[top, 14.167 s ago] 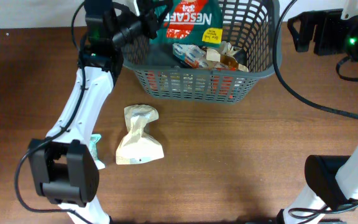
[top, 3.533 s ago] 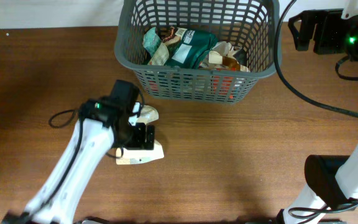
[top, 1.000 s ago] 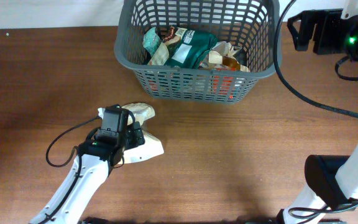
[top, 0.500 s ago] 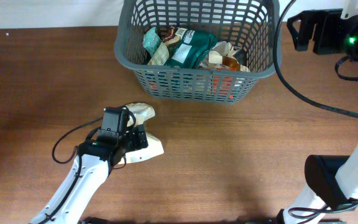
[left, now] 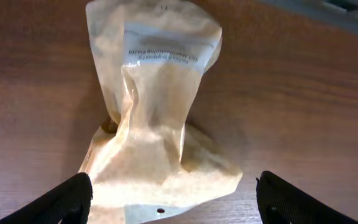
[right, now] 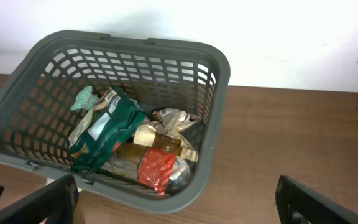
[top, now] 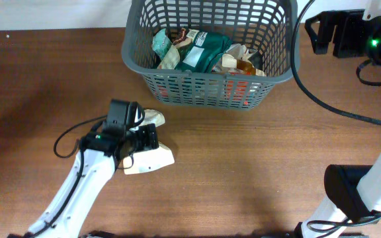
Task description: Pack container
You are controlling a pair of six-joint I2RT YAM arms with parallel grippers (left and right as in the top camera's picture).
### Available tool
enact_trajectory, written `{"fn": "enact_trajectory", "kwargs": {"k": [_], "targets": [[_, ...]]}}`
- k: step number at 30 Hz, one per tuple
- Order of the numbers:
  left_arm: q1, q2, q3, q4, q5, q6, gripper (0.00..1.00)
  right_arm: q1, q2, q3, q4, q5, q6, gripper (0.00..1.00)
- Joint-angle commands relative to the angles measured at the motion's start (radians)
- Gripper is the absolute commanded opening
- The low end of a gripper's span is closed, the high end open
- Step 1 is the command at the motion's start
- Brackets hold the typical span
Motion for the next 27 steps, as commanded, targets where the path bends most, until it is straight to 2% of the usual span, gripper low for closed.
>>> {"fn": "enact_trajectory", "kwargs": {"k": [1,14,27], "targets": [[0.008,0.061,0.068,-0.026,-0.010,0.027,0.79,0.005,0.000,0.000,-0.006,-0.017,0.002,0.99],[0.055,0.215,0.086,-0.058,-0.029,0.027,0.80,0.005,0.000,0.000,-0.006,-0.017,0.002,0.99],[0.065,0.307,0.086,0.035,-0.029,0.072,0.80,0.005,0.000,0.000,-0.006,-0.017,0.002,0.99]]}}
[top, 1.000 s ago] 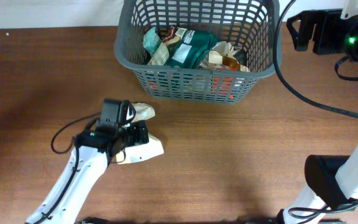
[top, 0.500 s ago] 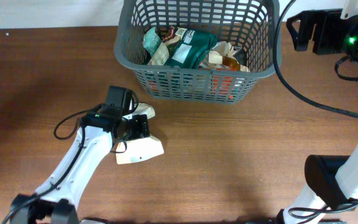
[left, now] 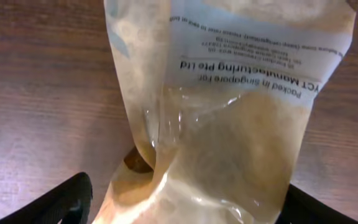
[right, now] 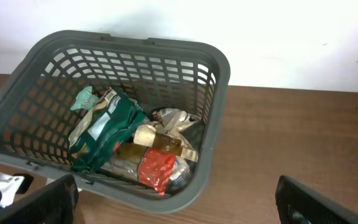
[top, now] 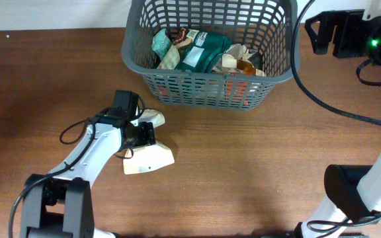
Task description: Pack container
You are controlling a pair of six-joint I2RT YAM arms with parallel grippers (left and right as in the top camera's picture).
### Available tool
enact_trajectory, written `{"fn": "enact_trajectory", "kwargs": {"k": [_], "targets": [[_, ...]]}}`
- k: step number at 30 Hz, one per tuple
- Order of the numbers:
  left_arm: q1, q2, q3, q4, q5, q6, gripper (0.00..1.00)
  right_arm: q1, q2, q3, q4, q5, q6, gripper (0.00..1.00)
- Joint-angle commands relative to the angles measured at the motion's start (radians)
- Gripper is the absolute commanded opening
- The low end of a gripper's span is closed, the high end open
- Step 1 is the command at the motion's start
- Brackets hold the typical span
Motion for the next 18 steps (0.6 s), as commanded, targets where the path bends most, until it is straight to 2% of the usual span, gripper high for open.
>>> {"fn": "enact_trajectory", "kwargs": {"k": [1,14,16,18], "targets": [[0.005,0.022,0.019,0.015,-0.007,0.025,0.80,0.005,0.000,0.000,-0.006,-0.017,0.002,0.99],[0.005,0.110,0.019,0.063,-0.007,0.032,0.79,0.005,0.000,0.000,-0.006,-0.017,0.002,0.99],[0.005,0.120,0.019,0.065,-0.007,0.032,0.75,0.005,0.000,0.000,-0.006,-0.017,0.002,0.99],[0.005,0.124,0.019,0.069,-0.007,0.032,0.60,0.005,0.000,0.000,-0.006,-0.017,0.002,0.99]]}}
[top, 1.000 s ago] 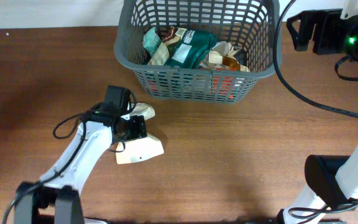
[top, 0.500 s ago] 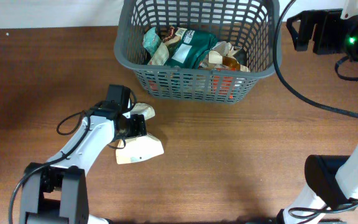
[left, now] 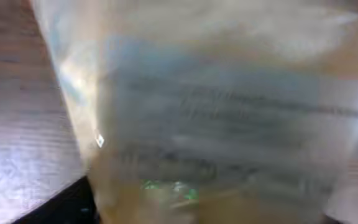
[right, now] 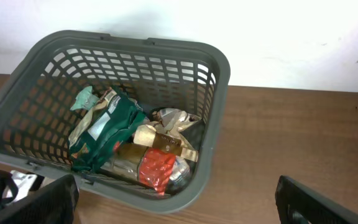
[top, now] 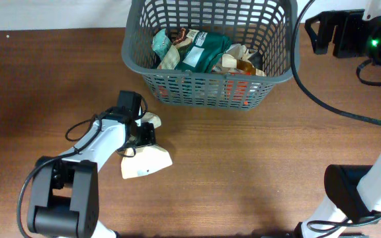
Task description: Pack container
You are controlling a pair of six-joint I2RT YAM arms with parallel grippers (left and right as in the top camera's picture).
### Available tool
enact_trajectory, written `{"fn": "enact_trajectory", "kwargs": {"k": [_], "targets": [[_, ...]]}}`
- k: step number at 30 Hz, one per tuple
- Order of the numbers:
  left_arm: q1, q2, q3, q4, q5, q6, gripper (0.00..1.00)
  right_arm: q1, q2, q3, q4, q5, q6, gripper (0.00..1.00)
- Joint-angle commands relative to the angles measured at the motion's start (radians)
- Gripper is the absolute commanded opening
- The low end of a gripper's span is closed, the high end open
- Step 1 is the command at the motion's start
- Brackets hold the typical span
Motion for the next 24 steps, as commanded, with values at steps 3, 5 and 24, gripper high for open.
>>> {"fn": "enact_trajectory", "kwargs": {"k": [3,5,24], "targets": [[0.005,0.021,0.016,0.011,-0.003,0.016,0.33,0.005,0.000,0.000,-0.006,-0.016,0.001,0.99],[0.005,0.021,0.016,0.011,-0.004,0.016,0.15,0.005,0.000,0.000,-0.006,-0.016,0.001,0.99],[0.005,-0.468,0.266,-0.406,-0.330,0.016,0.01,0.005,0.000,0.000,-0.006,-0.013,-0.006,0.99]]}}
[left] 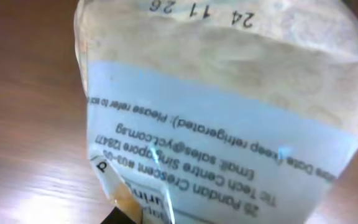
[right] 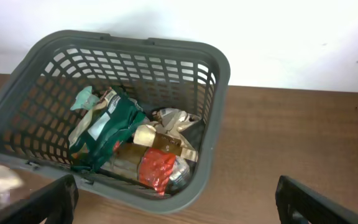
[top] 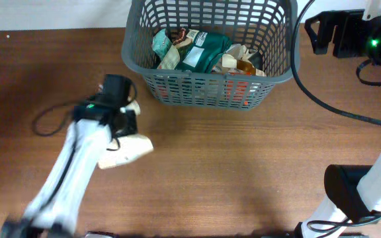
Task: Pack container
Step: 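Lift the clear powder bag with the left gripper over the basket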
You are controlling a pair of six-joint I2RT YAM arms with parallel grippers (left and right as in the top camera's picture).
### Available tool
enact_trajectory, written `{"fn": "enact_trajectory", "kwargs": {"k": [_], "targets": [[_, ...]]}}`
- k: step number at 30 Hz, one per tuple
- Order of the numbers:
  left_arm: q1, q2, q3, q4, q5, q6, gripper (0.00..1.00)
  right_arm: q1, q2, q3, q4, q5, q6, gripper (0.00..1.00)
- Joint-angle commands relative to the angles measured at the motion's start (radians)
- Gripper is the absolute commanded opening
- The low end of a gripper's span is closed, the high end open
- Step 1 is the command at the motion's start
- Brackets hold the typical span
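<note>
A beige translucent pouch with a white printed label fills the left wrist view. My left gripper is shut on the pouch's upper end, left of the basket; its arm is motion-blurred. Only a sliver of one dark finger shows under the pouch. The grey plastic basket stands at the back, holding a green pouch, a red packet and other wrappers. My right gripper hangs open high over the table beside the basket, with nothing between its fingers.
The brown wooden table stretches in front of the basket. A white wall lies behind the basket. The right arm's base and black cable occupy the right side.
My left gripper and the pouch have shifted left and slightly toward the back, away from the basket's front. The pouch's label now reads sharply in the left wrist view. The right arm has not moved.
The pouch lay on the table in front of the basket with my left gripper open over it. The gripper then stood closer and lower on the pouch, the pouch filling its view. Now the pouch has moved left with the gripper.
</note>
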Motion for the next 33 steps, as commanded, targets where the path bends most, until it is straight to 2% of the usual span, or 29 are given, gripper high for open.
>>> {"fn": "enact_trajectory", "kwargs": {"k": [1,8,14,18,20,28,33], "targets": [[0.005,-0.208,0.033,-0.039,-0.089,0.005,0.02,0.005,0.000,0.000,-0.006,-0.013,-0.004,0.99],[0.005,-0.440,0.033,-0.079,-0.143,0.005,0.01,0.005,0.000,0.000,-0.006,-0.013,-0.004,0.99],[0.005,-0.489,0.045,0.181,-0.142,0.081,0.02,0.005,0.000,0.000,-0.006,-0.014,-0.004,0.99],[0.007,-0.412,0.097,0.310,-0.142,0.151,0.01,0.005,0.000,0.000,-0.006,-0.014,-0.003,0.99],[0.025,-0.317,0.180,0.342,-0.142,0.187,0.02,0.005,0.000,0.000,-0.006,-0.014,-0.003,0.99],[0.040,-0.021,0.586,0.344,-0.116,0.280,0.02,0.005,0.000,0.000,-0.006,-0.014,-0.003,0.99],[0.040,0.136,0.816,0.339,-0.106,0.285,0.01,0.005,0.000,0.000,-0.006,-0.014,-0.003,0.99]]}}
